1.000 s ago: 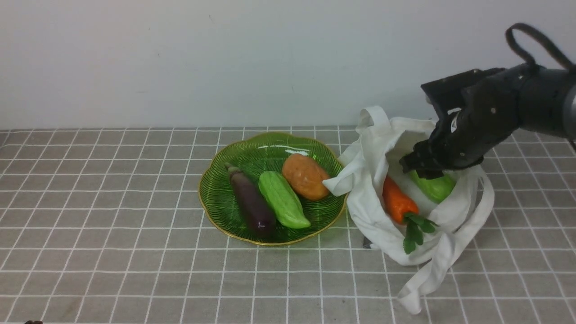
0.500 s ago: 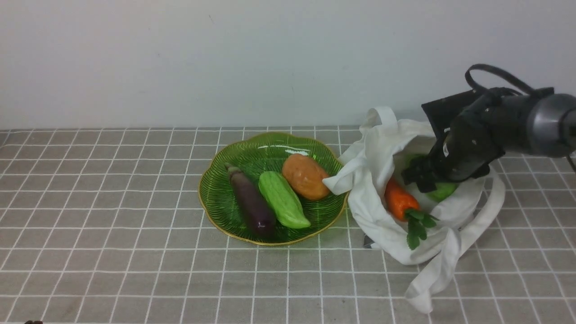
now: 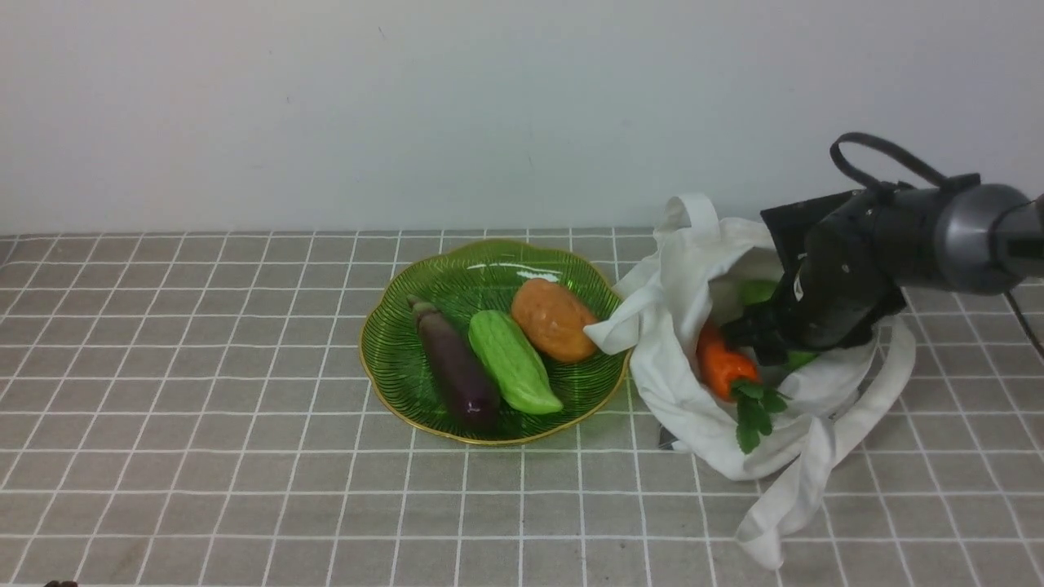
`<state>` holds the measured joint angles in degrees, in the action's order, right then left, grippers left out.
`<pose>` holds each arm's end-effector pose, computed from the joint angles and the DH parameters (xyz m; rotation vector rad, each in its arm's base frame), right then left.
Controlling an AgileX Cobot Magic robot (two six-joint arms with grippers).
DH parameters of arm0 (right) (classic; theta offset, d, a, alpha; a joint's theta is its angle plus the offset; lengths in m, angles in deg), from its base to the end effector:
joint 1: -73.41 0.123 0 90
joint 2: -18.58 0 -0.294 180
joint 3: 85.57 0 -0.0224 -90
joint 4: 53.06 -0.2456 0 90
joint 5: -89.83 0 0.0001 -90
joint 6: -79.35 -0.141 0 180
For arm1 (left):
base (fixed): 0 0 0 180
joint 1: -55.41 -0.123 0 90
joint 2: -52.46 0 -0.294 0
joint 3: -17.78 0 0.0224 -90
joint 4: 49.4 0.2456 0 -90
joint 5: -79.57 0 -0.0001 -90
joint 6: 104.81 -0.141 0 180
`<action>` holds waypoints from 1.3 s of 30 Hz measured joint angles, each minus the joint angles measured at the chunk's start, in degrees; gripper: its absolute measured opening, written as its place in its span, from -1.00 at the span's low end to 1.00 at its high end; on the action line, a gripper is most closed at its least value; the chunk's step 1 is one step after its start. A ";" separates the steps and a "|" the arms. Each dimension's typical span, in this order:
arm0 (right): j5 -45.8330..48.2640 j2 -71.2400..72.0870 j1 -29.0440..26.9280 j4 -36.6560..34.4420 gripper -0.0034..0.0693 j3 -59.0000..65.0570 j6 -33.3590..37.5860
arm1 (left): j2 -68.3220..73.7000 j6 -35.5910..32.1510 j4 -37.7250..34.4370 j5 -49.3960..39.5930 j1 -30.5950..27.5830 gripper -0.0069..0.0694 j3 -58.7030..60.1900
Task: Take vegetables from bag on grey coffee tablecloth place on plate.
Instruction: 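Reach into the cloth bag and grasp the green vegetable inside with the right gripper, then take the green vegetable out of the bag and place it on the plate with the right gripper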
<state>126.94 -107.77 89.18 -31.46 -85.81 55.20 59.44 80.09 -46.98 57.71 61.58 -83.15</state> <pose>0.4223 0.0867 0.1030 -0.1695 2.7653 -0.2167 0.0855 -0.0070 0.1546 0.0470 1.8835 -0.0907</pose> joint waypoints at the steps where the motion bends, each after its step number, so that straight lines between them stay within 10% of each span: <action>1: 0.49 0.26 0.00 -0.22 0.18 0.00 0.00 | 0.00 0.00 0.00 0.00 0.00 -0.83 0.00; 29: 31.50 17.60 2.59 -22.89 0.18 3.29 16.27 | 0.00 0.00 0.00 0.00 0.00 -0.83 0.00; 39: 19.97 32.41 10.41 -27.99 0.18 12.45 16.03 | 0.00 0.00 0.00 0.00 0.00 -0.83 0.00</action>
<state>146.92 -75.36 99.59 -59.45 -73.36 71.23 59.44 80.09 -46.98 57.71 61.58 -83.15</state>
